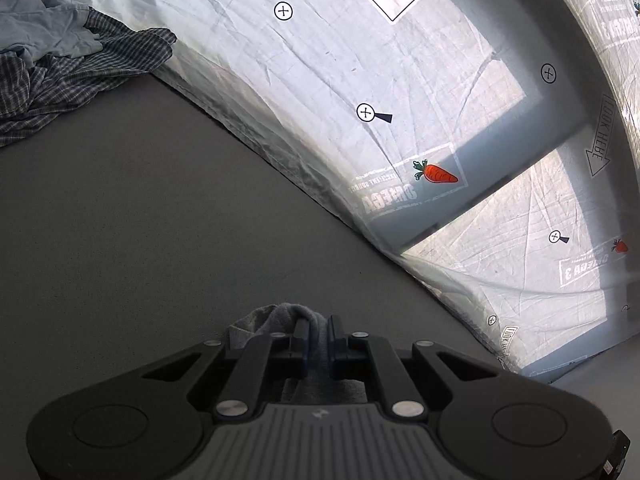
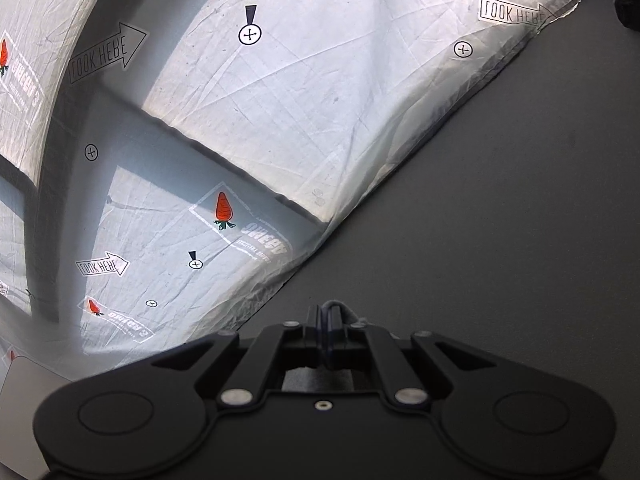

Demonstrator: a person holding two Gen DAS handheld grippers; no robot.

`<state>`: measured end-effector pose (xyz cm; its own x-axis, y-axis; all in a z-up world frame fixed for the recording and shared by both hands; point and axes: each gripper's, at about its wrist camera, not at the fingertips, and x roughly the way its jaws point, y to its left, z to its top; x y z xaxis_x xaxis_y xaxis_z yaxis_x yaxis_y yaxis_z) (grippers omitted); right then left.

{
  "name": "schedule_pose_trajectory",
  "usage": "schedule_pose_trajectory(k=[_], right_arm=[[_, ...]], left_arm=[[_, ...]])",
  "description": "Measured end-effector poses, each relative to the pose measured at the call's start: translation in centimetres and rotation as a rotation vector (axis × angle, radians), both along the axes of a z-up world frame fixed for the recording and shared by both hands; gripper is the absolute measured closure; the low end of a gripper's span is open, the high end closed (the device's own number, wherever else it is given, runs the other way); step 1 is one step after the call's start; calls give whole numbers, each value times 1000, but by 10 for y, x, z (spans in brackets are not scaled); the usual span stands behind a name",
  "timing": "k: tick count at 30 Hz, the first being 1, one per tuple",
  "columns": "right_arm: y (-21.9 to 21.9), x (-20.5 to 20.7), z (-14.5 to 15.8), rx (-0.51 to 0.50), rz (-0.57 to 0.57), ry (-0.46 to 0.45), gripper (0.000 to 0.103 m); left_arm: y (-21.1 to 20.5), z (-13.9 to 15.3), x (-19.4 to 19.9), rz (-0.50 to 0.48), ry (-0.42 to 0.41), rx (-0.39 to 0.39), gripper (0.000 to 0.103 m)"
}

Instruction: Fold clothes

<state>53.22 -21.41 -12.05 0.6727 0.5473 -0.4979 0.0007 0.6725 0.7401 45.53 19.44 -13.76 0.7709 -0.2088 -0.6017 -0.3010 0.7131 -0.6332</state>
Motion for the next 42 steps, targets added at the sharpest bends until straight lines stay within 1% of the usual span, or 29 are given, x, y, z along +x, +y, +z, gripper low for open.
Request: schedule_pose_trajectory(k=[1, 3, 4, 5, 6, 7, 8, 10, 11, 13, 16, 17, 20, 22, 23, 26, 27, 29, 31, 34, 35, 36, 37, 38, 39, 40, 41, 42], right_arm=[[2, 4, -1, -12, 1, 7, 100], [4, 11, -2, -27, -3, 17, 98], [1, 11, -2, -31, -15, 13, 95], [-2, 11, 0, -35, -29, 6, 89], [-7, 11, 1, -37, -42, 0, 83], [-11, 10, 3, -39, -55, -4, 82], [-16, 9, 5, -44, -67, -9, 82], [-23, 5, 9, -63, -81, -18, 82], [-25, 1, 10, -77, -78, -19, 82], [-28, -6, 10, -106, -72, -20, 82], [-28, -18, 7, -155, -47, -10, 80], [-26, -22, 4, -172, -34, -3, 78], [-16, -31, -3, -240, 11, 11, 74], [-6, -32, -5, -292, 49, 3, 71], [-1, -31, -6, -319, 69, -3, 68], [14, -26, -8, -385, 122, -27, 61], [19, -22, -8, -402, 137, -37, 57], [29, -12, -11, -435, 163, -53, 54], [35, -3, -14, -450, 172, -63, 50], [31, -2, -9, -419, 144, -89, 49], [30, -1, -7, -409, 135, -97, 50], [29, -1, -5, -399, 125, -106, 57], [27, 0, -3, -388, 116, -114, 64], [26, 0, -1, -378, 107, -123, 80], [25, 1, 1, -368, 97, -131, 91], [24, 1, 3, -357, 88, -140, 92], [23, 2, 4, -347, 79, -148, 94], [21, 2, 6, -337, 69, -157, 95]], left_arm=[[4, -3, 5, 8, 13, -14, 89], [10, -3, 10, 22, 22, -25, 88], [12, -1, 11, 27, 21, -16, 86], [14, 2, 11, 35, 18, -1, 81], [16, 6, 9, 49, 11, 32, 78], [17, 10, 7, 63, 4, 64, 72], [19, 13, 5, 75, -3, 88, 69], [23, 17, -1, 79, -24, 90, 68], [24, 19, -4, 76, -30, 97, 65], [20, 21, -11, 55, -26, 138, 59], [3, 17, -16, -9, 12, 227, 50], [-2, 14, -17, -29, 24, 248, 46], [-21, 2, -16, -92, 61, 317, 40], [-30, -4, -11, -129, 76, 354, 37], [-34, -7, -8, -147, 82, 371, 35], [-37, -15, 8, -172, 91, 403, 29], [-35, -18, 14, -170, 93, 405, 29], [-31, -24, 26, -169, 96, 408, 29], [-25, -31, 38, -183, 94, 389, 29], [-14, -42, 53, -200, 78, 328, 31], [-12, -46, 57, -197, 75, 309, 38], [-11, -50, 61, -193, 73, 289, 45], [-10, -53, 62, -184, 70, 274, 62], [-10, -55, 61, -164, 64, 267, 96], [-9, -55, 59, -137, 55, 271, 98], [-9, -53, 56, -107, 42, 281, 101], [-7, -49, 51, -76, 26, 285, 101], [-3, -41, 45, -48, 2, 269, 101]])
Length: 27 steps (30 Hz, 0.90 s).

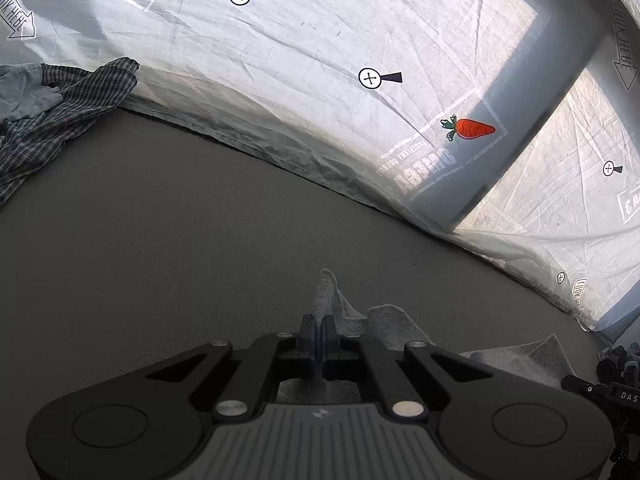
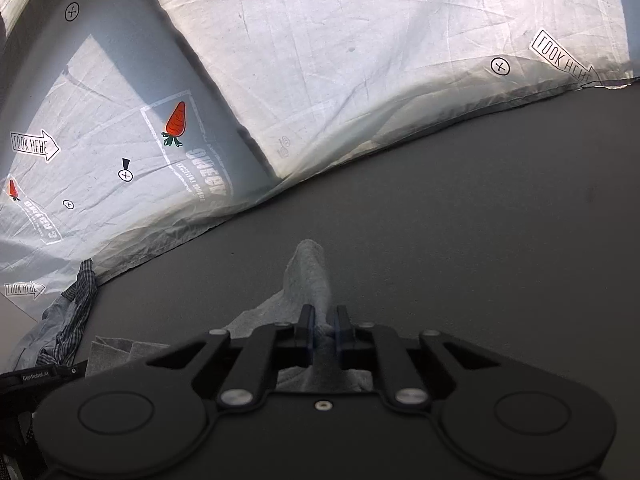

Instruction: Fold clothes

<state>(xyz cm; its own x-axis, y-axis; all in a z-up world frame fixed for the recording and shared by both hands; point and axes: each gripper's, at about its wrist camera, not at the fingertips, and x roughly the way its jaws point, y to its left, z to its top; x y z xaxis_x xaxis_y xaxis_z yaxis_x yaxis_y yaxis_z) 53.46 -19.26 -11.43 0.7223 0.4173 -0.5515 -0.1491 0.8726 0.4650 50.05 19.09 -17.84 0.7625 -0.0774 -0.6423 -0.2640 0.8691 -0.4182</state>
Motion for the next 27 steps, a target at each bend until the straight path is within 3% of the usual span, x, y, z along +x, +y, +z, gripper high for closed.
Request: schedule_pose_trajectory(k=[6, 9, 13, 14, 15, 17, 19, 21, 23, 27], right_arm=[[-8, 4, 11, 69, -43, -54, 95], [-3, 22, 2, 45, -54, -11, 94], [15, 37, -27, -78, -82, 171, 89], [15, 32, -26, -80, -84, 168, 87], [13, 27, -25, -76, -83, 162, 73], [8, 15, -22, -57, -71, 153, 45], [3, 6, -25, -57, -35, 176, 46], [1, -3, -30, -72, 2, 198, 46], [-1, -12, -37, -85, 33, 218, 45], [-5, -18, -50, -27, -1, 261, 43]], left_arm=[[24, 48, -23, 81, -162, -54, 101], [25, 32, -6, 101, -91, -35, 100], [26, 8, -5, 127, 25, -63, 97], [26, 2, -6, 133, 54, -72, 90], [26, -3, -8, 138, 82, -81, 83], [27, -13, -12, 147, 127, -107, 46], [30, -12, -33, 137, 98, -180, 37], [31, -10, -47, 116, 95, -223, 34], [25, -10, -55, 87, 118, -222, 23], [9, -20, -63, 12, 147, -208, 14]])
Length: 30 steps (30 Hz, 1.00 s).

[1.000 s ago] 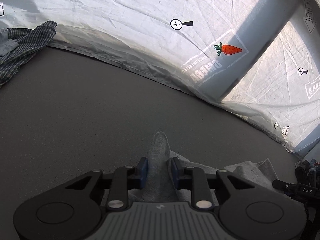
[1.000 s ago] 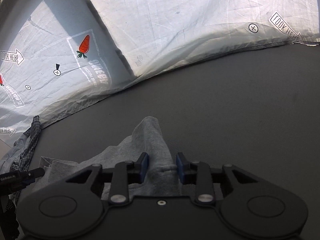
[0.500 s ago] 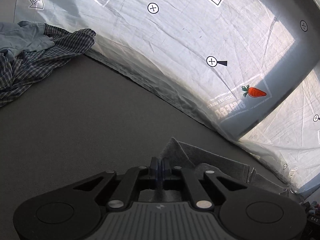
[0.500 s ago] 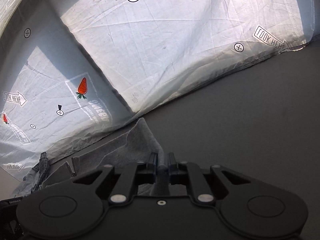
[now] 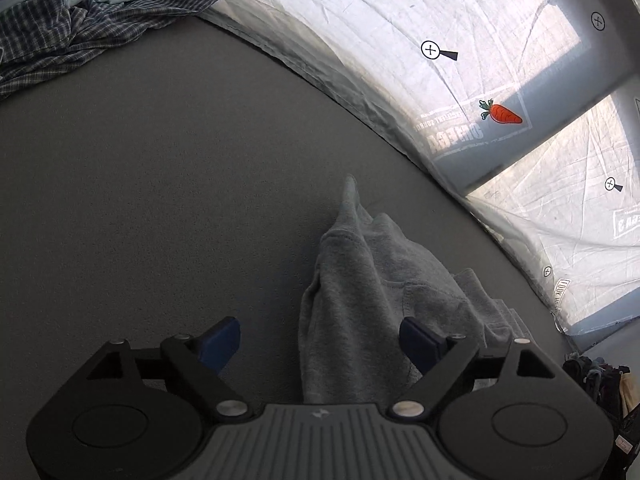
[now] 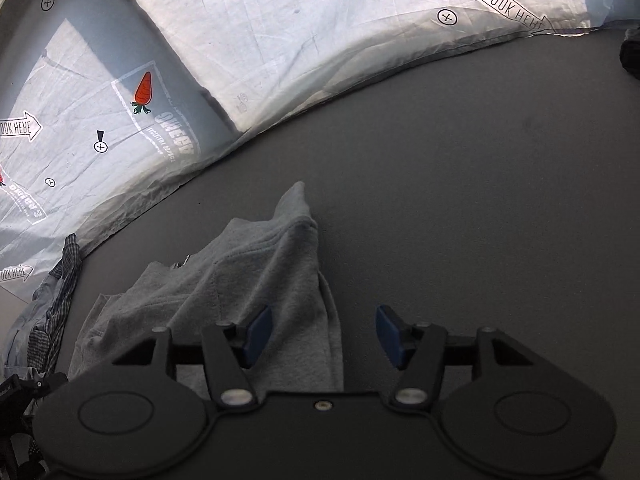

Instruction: Fold clothes

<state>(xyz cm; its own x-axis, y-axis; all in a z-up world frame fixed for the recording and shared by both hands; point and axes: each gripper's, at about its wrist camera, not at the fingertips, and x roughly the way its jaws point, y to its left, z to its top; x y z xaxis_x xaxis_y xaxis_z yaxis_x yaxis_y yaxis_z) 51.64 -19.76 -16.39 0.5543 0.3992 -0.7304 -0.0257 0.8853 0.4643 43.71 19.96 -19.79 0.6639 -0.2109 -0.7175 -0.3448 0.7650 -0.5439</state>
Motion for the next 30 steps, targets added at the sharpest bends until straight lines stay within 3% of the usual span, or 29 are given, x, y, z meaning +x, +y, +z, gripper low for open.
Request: schedule_pose_trajectory(k=[7, 11, 18, 23, 30], right_arm=[[0, 8, -13, 137, -47, 47, 33], [2, 14, -21, 205, -37, 77, 30], [1, 13, -20, 289, -48, 79, 20], [7, 17, -16, 295, -17, 74, 18], [29, 24, -16, 290, 60, 71, 14]], left_arm=[[-7, -18, 6, -31, 3, -116, 0], [-17, -16, 15, -99, -5, -67, 0], [-40, -20, 27, -192, -47, -51, 0], [-52, -21, 26, -193, -74, -44, 0], [-56, -19, 32, -192, -48, -39, 0]])
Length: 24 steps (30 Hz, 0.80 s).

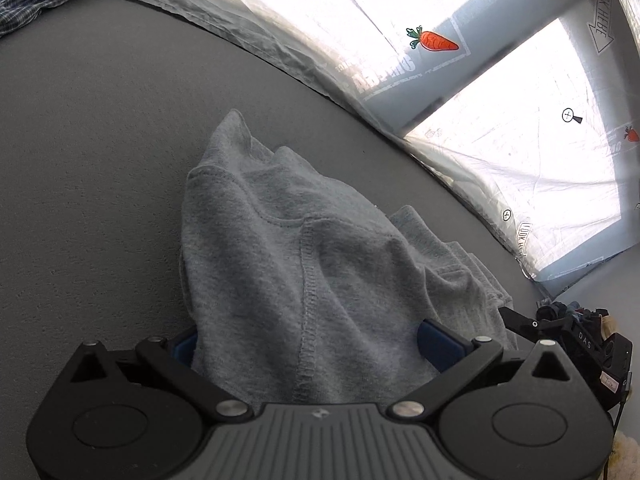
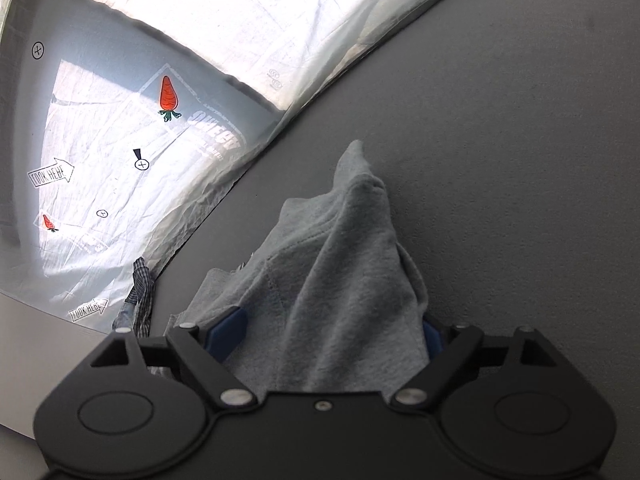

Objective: Fold clothes
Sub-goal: 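Carry the folded hoodie with both grippers toward the clothes stack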

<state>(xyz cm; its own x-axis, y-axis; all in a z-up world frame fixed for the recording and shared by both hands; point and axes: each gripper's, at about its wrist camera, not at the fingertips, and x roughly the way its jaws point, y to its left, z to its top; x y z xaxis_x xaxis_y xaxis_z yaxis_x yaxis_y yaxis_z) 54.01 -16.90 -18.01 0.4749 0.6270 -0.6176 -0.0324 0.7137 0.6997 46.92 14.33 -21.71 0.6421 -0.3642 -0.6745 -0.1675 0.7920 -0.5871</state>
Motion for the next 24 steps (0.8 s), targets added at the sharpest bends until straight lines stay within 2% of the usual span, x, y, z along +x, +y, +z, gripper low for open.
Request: schedule_pose_trajectory(k=[5, 8, 10, 13, 15, 18, 20, 22, 24], right_arm=[[14, -4, -2, 24, 12, 10, 12], [22, -9, -2, 25, 27, 5, 12], [27, -9, -3, 38, 53, 31, 13], [33, -11, -8, 97, 78, 94, 22], [36, -18, -9, 110, 84, 100, 30], [36, -27, -11, 145, 78, 124, 46], [32, -36, -13, 193, 63, 161, 50], [30, -48, -12, 218, 60, 180, 53], [26, -63, -8, 224, 54, 186, 54]], left_arm=[[-2, -2, -1, -1, -6, -13, 0], [-4, -3, -1, -3, -2, -62, 1], [-7, -3, -1, -30, -3, -65, 1], [-11, -2, -2, -72, 3, -90, 1], [-14, -3, -4, -93, 11, -125, 2], [-25, -2, -14, -115, 18, -155, 14], [-34, 2, -24, -124, 14, -166, 30], [-43, 12, -36, -127, -6, -131, 38], [-51, 22, -50, -155, -23, -94, 42]])
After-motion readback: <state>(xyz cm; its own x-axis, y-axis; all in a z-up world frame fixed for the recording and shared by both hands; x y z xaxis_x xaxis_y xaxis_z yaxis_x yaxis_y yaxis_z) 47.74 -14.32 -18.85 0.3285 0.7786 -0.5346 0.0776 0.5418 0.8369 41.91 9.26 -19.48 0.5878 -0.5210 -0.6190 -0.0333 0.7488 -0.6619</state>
